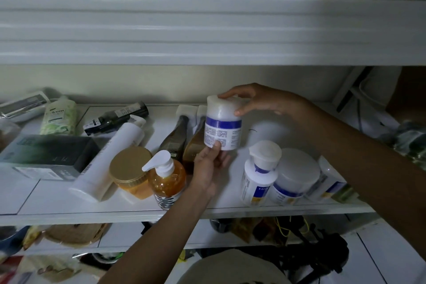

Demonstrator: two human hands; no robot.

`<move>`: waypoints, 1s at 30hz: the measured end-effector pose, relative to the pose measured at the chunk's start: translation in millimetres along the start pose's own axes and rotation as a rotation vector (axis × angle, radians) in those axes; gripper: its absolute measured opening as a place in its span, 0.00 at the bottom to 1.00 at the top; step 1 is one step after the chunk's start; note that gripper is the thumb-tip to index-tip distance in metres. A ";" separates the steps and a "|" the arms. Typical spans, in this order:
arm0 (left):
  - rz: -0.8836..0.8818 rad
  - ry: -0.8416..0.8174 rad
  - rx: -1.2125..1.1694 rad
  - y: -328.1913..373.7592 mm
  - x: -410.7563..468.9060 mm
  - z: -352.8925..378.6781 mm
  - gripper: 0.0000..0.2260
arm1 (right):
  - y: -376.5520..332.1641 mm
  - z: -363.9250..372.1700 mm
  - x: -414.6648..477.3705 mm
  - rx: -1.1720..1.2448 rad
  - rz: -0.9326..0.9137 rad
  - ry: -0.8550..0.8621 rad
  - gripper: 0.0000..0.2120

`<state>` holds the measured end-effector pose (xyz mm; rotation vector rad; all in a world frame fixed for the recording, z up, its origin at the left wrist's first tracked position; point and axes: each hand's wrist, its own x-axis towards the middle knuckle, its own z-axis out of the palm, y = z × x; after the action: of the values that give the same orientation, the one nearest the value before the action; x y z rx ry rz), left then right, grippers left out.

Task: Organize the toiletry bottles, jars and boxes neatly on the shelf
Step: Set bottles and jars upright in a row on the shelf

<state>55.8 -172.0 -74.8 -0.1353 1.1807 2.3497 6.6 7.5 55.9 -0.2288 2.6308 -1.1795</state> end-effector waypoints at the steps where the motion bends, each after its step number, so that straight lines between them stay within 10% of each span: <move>1: 0.020 -0.003 0.020 1.2 -1.1 -1.1 0.11 | -1.6 0.1 -1.8 0.015 -0.013 -0.017 0.25; 20: -0.029 0.123 0.233 -1.2 -30.8 -17.9 0.25 | -31.7 22.6 -19.5 -0.114 0.048 -0.035 0.21; 30: -0.123 -0.044 0.139 -1.2 -54.6 -19.3 0.23 | -47.9 40.7 -12.9 -0.353 0.074 -0.108 0.35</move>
<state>101.2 -207.7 -71.0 -0.1048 1.2730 2.1470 32.6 -49.9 67.8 -0.2482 2.7074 -0.6532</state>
